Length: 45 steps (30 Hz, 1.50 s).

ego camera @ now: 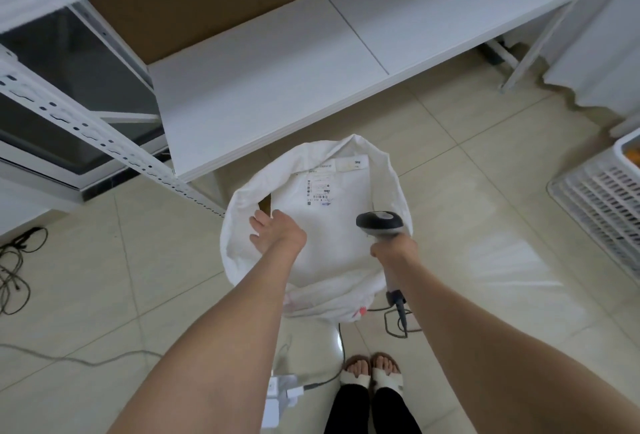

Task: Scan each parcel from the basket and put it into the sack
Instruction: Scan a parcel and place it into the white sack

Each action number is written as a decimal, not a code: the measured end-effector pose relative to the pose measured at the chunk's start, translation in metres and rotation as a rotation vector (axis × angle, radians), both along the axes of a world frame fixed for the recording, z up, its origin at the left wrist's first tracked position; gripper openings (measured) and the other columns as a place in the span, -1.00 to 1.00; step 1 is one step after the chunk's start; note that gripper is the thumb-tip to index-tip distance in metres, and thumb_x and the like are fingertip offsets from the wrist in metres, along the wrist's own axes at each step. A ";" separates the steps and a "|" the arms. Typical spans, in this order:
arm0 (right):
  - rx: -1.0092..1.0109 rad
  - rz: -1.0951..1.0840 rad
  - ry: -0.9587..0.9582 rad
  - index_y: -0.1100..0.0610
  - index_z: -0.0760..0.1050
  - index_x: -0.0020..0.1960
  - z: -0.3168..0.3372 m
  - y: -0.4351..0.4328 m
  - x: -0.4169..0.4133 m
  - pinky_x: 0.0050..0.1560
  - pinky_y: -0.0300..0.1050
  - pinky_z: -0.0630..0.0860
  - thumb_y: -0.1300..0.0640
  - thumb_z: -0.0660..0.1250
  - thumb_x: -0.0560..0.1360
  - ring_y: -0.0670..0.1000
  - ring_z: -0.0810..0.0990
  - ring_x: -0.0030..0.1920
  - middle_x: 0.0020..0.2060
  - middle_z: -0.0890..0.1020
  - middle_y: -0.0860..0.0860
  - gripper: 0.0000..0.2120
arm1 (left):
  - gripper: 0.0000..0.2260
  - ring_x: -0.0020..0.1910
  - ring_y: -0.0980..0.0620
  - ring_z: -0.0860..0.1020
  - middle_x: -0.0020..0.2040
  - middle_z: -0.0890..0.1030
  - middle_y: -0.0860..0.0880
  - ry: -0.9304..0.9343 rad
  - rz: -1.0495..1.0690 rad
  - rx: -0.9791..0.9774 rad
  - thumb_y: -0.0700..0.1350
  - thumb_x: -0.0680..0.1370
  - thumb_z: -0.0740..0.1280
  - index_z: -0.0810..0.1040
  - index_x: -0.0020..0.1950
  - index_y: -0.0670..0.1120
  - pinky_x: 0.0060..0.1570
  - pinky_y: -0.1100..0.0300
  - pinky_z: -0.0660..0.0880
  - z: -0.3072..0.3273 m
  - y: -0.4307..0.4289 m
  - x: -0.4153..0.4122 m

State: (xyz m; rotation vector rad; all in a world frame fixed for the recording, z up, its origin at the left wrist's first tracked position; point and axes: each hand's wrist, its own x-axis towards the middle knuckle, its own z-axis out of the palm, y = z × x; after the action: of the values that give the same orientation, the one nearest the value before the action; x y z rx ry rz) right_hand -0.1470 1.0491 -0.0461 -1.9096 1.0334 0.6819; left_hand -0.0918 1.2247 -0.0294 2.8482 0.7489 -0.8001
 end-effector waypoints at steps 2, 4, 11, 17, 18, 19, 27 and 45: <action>0.033 -0.027 -0.030 0.23 0.45 -0.04 0.011 -0.004 0.001 -0.11 -0.11 0.47 0.24 0.33 0.49 0.11 0.51 -0.11 0.07 0.54 0.17 -0.91 | -0.51 0.48 -0.11 0.07 0.47 0.09 -0.16 -0.001 -0.025 -0.025 -0.11 0.50 0.31 0.27 0.39 -0.12 0.31 0.06 0.25 0.012 -0.009 0.002; 0.076 -0.062 -0.056 0.24 0.41 -0.04 0.025 -0.009 0.002 -0.13 -0.12 0.44 0.28 0.33 0.49 0.09 0.48 -0.11 0.01 0.52 0.16 -0.89 | -0.53 0.45 -0.12 0.12 0.45 0.11 -0.16 -0.007 -0.053 -0.056 -0.12 0.50 0.30 0.27 0.38 -0.12 0.30 0.07 0.28 0.023 -0.018 0.004; 0.261 -0.250 -0.152 0.27 0.50 -0.05 0.077 -0.023 -0.007 -0.06 0.03 0.58 0.33 0.35 0.46 0.12 0.65 -0.20 -0.25 0.60 0.12 -0.92 | -0.51 0.40 -0.13 0.20 0.43 0.14 -0.17 -0.012 -0.192 -0.187 -0.07 0.53 0.28 0.25 0.42 -0.13 0.25 0.07 0.33 0.070 -0.046 0.003; 0.345 -0.421 -0.261 0.26 0.48 -0.22 0.117 -0.053 -0.022 -0.36 -0.12 0.43 0.34 0.31 0.42 0.02 0.44 -0.49 -0.44 0.55 0.13 -0.95 | -0.54 0.33 -0.13 0.28 0.41 0.17 -0.17 -0.031 -0.337 -0.218 -0.05 0.55 0.27 0.27 0.41 -0.13 0.23 0.09 0.35 0.103 -0.083 0.003; 0.354 -0.451 -0.283 0.26 0.48 -0.21 0.124 -0.061 -0.023 -0.38 -0.15 0.42 0.32 0.32 0.42 0.01 0.43 -0.50 -0.45 0.54 0.12 -0.96 | -0.53 0.33 -0.13 0.29 0.41 0.18 -0.16 -0.043 -0.348 -0.238 -0.06 0.54 0.27 0.27 0.41 -0.13 0.24 0.07 0.37 0.110 -0.093 0.006; 0.371 -0.483 -0.307 0.25 0.48 -0.21 0.132 -0.069 -0.023 -0.41 -0.17 0.40 0.31 0.34 0.42 0.00 0.41 -0.51 -0.46 0.53 0.11 -0.95 | -0.53 0.33 -0.13 0.29 0.40 0.18 -0.16 -0.056 -0.359 -0.259 -0.08 0.54 0.27 0.27 0.42 -0.13 0.24 0.06 0.39 0.117 -0.105 0.009; 0.528 -0.775 -0.516 0.20 0.48 -0.11 0.184 -0.181 -0.034 -0.40 -0.18 0.39 0.21 0.38 0.50 -0.02 0.42 -0.47 -0.41 0.52 0.08 -0.91 | -0.56 0.31 -0.14 0.35 0.38 0.25 -0.15 -0.194 -0.554 -0.347 -0.11 0.52 0.31 0.34 0.39 -0.12 0.24 0.04 0.42 0.170 -0.246 0.026; 0.519 -1.165 -0.642 0.21 0.43 -0.18 0.185 -0.576 -0.097 -0.42 -0.15 0.39 0.33 0.26 0.48 -0.02 0.41 -0.50 -0.52 0.47 0.04 -0.91 | -0.57 0.29 -0.14 0.38 0.37 0.26 -0.13 -0.149 -0.882 -0.455 -0.09 0.53 0.32 0.35 0.38 -0.10 0.23 0.03 0.39 0.175 -0.686 -0.026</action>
State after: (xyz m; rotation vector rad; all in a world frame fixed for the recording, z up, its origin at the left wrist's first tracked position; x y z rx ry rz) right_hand -0.2437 0.4728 0.1394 -0.7295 1.1524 -0.3141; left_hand -0.1178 0.5392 0.1454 2.6729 -0.6889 -0.6768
